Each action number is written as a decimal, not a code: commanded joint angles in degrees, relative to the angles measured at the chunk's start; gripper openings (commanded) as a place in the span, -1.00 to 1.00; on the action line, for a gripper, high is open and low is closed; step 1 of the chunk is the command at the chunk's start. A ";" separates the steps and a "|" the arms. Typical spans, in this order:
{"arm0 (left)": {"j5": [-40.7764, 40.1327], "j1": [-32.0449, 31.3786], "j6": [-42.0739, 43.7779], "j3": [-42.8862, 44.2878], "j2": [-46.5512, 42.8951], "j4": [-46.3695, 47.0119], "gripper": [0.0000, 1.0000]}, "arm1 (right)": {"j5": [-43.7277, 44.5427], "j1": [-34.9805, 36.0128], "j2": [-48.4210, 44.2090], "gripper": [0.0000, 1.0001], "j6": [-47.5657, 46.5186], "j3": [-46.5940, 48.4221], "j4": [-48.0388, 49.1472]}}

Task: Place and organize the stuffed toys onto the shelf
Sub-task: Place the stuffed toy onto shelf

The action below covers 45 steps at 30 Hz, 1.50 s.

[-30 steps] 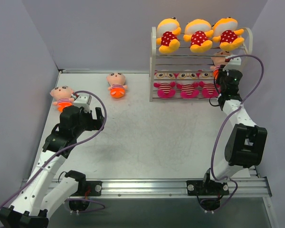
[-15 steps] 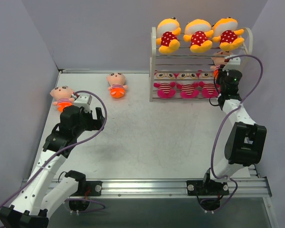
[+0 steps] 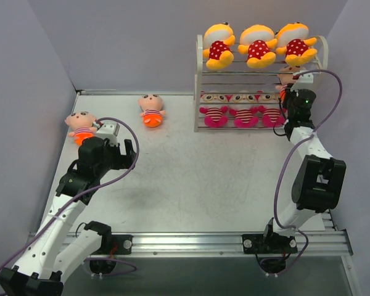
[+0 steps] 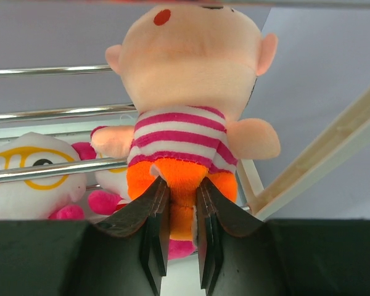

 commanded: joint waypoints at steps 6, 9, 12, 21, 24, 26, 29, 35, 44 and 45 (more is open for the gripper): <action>-0.47 -0.35 0.72 0.12 -0.05 0.40 0.95 | -0.11 -0.49 0.39 -0.59 -2.45 2.58 2.15; -0.47 -0.35 0.81 0.20 0.04 0.40 0.94 | -0.29 -0.49 0.21 -0.57 -3.07 2.67 2.41; -0.47 -0.35 0.72 0.20 0.04 0.31 0.95 | -0.47 -0.49 0.12 -0.53 -3.50 3.02 2.41; -0.47 -0.26 0.81 0.20 -0.05 0.40 0.95 | -0.82 -0.49 0.03 -0.30 -3.68 3.46 1.89; -0.47 -0.26 0.81 0.12 -0.14 0.40 0.95 | -0.99 -0.49 -0.23 -0.20 -3.33 3.29 1.97; -0.47 -0.26 0.81 0.20 -0.14 0.40 0.95 | -0.91 -0.49 -0.58 -0.07 -2.98 2.85 2.06; -0.38 -0.26 0.81 0.12 -0.32 0.40 0.94 | -0.82 -0.49 -1.54 0.06 -2.54 2.41 2.32; -0.29 -0.26 0.81 0.11 -0.75 0.31 0.95 | -1.08 -0.40 -2.95 0.19 -0.96 1.97 1.97; -0.03 -0.35 0.81 0.03 -1.37 0.40 0.95 | -0.64 -0.31 -4.62 0.46 0.80 0.30 2.50; -0.03 -0.35 0.72 0.03 -1.54 0.40 0.95 | -0.64 -0.31 -4.80 0.47 0.89 0.30 2.41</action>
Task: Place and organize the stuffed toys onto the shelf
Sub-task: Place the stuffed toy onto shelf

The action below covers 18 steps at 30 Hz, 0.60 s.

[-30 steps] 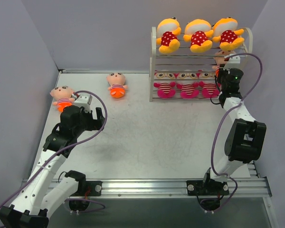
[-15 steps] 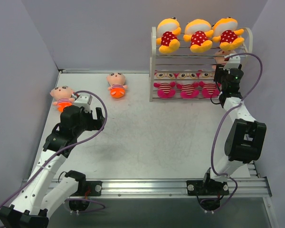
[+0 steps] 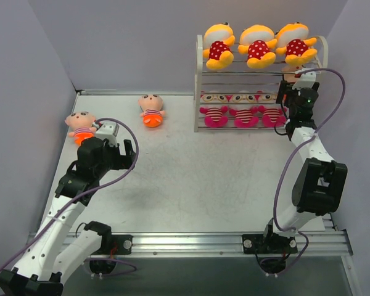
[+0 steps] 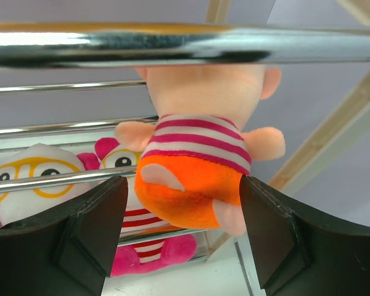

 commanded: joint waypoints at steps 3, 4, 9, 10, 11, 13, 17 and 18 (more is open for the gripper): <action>-0.05 -0.35 0.54 0.05 -0.91 0.31 0.95 | -0.27 -0.27 -4.17 0.48 1.55 -0.42 2.43; -0.05 -0.35 0.54 -0.04 -0.91 0.40 0.95 | -0.27 -0.27 -4.43 0.49 1.81 -0.68 2.35; 0.13 -0.35 0.54 0.05 -1.09 0.49 0.95 | -0.36 -0.27 -6.19 0.49 3.74 -2.18 2.35; 0.13 -0.35 0.54 -0.04 -1.26 0.49 0.95 | -0.36 -0.27 -6.63 0.50 4.35 -2.53 2.35; 0.22 -0.35 0.54 0.05 -1.35 0.49 0.95 | -0.18 -0.27 -7.59 0.50 5.75 -3.14 2.43; 0.30 -0.35 0.46 -0.04 -1.35 0.49 0.95 | 0.43 -0.27 -8.73 0.50 7.86 -5.16 2.70; 0.39 -0.35 0.28 -0.13 -1.79 0.57 0.95 | 1.57 -0.27 -13.39 0.50 14.88 -9.73 4.01; 0.39 -0.35 0.28 -0.13 -1.62 0.49 0.95 | 1.92 -0.27 -14.27 0.50 15.86 -11.74 4.19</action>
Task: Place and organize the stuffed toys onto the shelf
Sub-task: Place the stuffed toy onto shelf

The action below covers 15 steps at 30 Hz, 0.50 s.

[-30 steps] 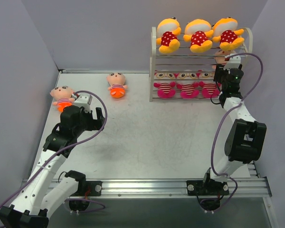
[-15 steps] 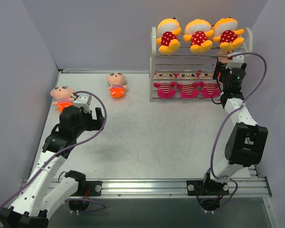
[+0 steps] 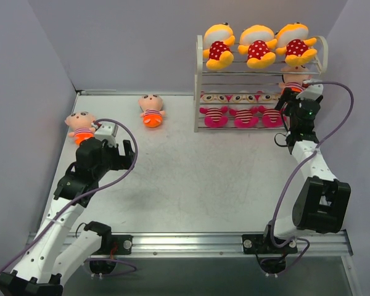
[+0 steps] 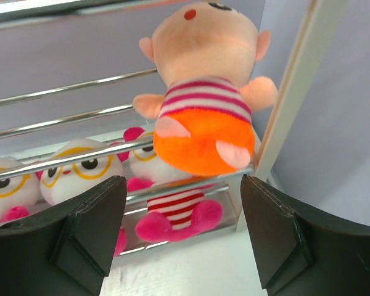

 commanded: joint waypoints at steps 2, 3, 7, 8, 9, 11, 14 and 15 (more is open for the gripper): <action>0.46 -0.35 0.30 -0.04 -0.26 0.49 0.95 | 2.80 -0.35 -6.69 0.51 8.66 -4.20 4.15; 0.46 -0.35 0.21 -0.13 -0.35 0.57 0.95 | 4.72 -0.35 -7.40 0.53 11.46 -5.25 4.06; 0.28 -0.35 0.21 -0.13 -0.17 0.40 0.95 | 8.16 -1.66 -9.43 0.59 20.32 -5.09 0.31; 0.28 -0.35 0.21 -0.13 -0.26 0.40 0.95 | 8.26 -2.28 -9.43 0.60 22.89 -4.74 -0.76; 0.20 -0.35 0.21 -0.13 -0.17 0.40 0.94 | 8.26 -2.98 -9.52 0.61 25.35 -4.30 -2.08; 0.19 -0.35 0.21 -0.21 -0.35 0.31 0.95 | 7.30 -5.09 -9.60 0.63 32.12 -3.25 -5.25; 0.11 -0.35 0.13 -0.13 -0.43 0.31 0.95 | 6.15 -7.03 -9.52 0.63 38.79 -2.19 -7.88; 0.11 -0.35 0.13 -0.21 -0.52 0.31 0.95 | 6.06 -7.29 -9.52 0.64 40.39 -2.01 -8.24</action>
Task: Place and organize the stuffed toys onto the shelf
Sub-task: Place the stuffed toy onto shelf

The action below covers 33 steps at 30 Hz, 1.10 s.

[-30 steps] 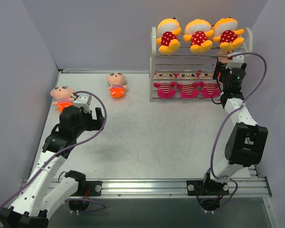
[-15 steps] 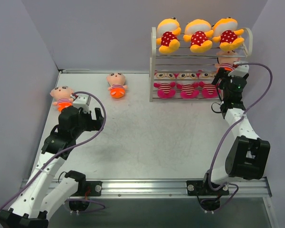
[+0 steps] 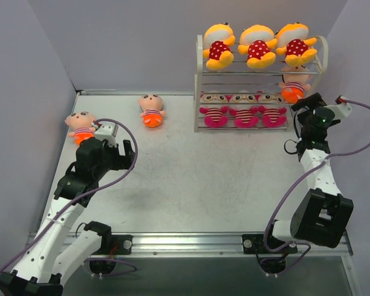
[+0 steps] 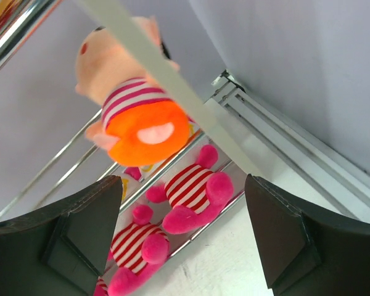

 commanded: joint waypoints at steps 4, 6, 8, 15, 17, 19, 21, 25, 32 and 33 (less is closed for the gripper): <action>0.11 -0.35 0.15 -0.22 -0.89 0.33 0.95 | 0.47 -1.88 -1.91 0.63 15.66 2.27 -0.24; -0.07 -0.35 0.15 -0.22 -0.98 0.25 0.95 | -0.15 -1.97 -1.56 0.61 17.94 2.18 0.47; -0.07 -0.44 0.15 -0.22 -1.16 0.25 0.95 | -0.68 -1.97 -0.95 0.58 19.35 2.36 1.61; -0.16 -0.88 0.15 -0.22 -0.99 0.25 0.95 | -1.03 -1.97 1.86 0.39 24.98 2.88 6.53; -0.16 -0.88 0.24 -0.22 -0.98 0.16 0.95 | -1.99 -1.97 3.36 0.34 26.38 3.76 7.67; -0.42 -0.88 0.24 -0.13 -0.98 0.16 0.95 | -2.08 -1.97 4.93 0.33 27.43 4.46 8.20; -0.51 -0.88 0.24 -0.13 -0.90 0.07 0.95 | -3.65 -1.97 5.82 0.32 28.40 4.55 8.99; -0.51 -0.88 0.24 -0.13 -0.46 0.16 0.95 | -4.46 -1.88 8.10 0.30 29.37 4.91 10.66; -0.86 -0.88 0.32 -0.04 -0.28 -0.02 0.95 | -6.65 -1.88 10.92 0.20 29.81 6.84 12.42; -0.77 -0.88 0.32 -0.04 -0.19 -0.02 0.95 | -6.92 -1.88 11.18 0.18 30.16 7.10 13.21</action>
